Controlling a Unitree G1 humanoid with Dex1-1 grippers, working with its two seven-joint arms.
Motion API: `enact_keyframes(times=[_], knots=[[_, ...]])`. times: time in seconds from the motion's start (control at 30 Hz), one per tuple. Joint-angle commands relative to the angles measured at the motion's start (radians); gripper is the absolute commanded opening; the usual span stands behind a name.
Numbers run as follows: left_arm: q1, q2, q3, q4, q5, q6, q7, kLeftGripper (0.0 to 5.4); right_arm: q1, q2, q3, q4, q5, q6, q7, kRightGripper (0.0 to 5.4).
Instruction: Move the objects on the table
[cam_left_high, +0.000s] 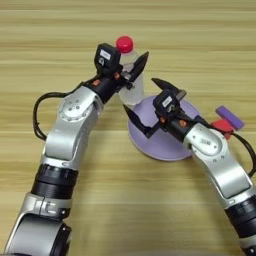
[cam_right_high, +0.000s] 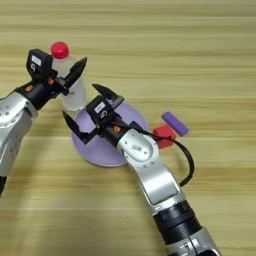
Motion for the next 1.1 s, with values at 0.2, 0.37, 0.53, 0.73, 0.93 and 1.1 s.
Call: enact_keyframes(times=[0.2, 0.37, 0.53, 0.73, 0.93, 1.1], knots=[[0.082, -0.031, -0.072, -0.118, -0.027, 0.069, -0.025, 2.78, -0.019, 0.007, -0.008, 0.023, -0.026, -0.018, -0.022, 5.4], [0.097, -0.04, -0.084, -0.129, -0.02, 0.078, -0.027, 2.77, -0.024, 0.013, -0.011, 0.042, -0.03, -0.019, -0.026, 5.4], [0.095, -0.043, -0.085, -0.127, -0.02, 0.079, -0.026, 2.77, -0.03, 0.023, -0.015, 0.068, -0.021, -0.016, -0.026, 5.4], [0.091, -0.043, -0.081, -0.124, -0.02, 0.078, -0.024, 2.77, -0.034, 0.051, -0.024, 0.097, 0.02, 0.003, -0.004, 4.97], [0.089, -0.045, -0.081, -0.119, -0.019, 0.075, -0.023, 2.77, -0.026, 0.058, -0.027, 0.076, 0.07, 0.042, 0.035, 4.26], [0.087, -0.044, -0.078, -0.117, -0.02, 0.074, -0.022, 2.77, -0.025, 0.065, -0.038, 0.068, 0.104, 0.068, 0.044, 3.78]])
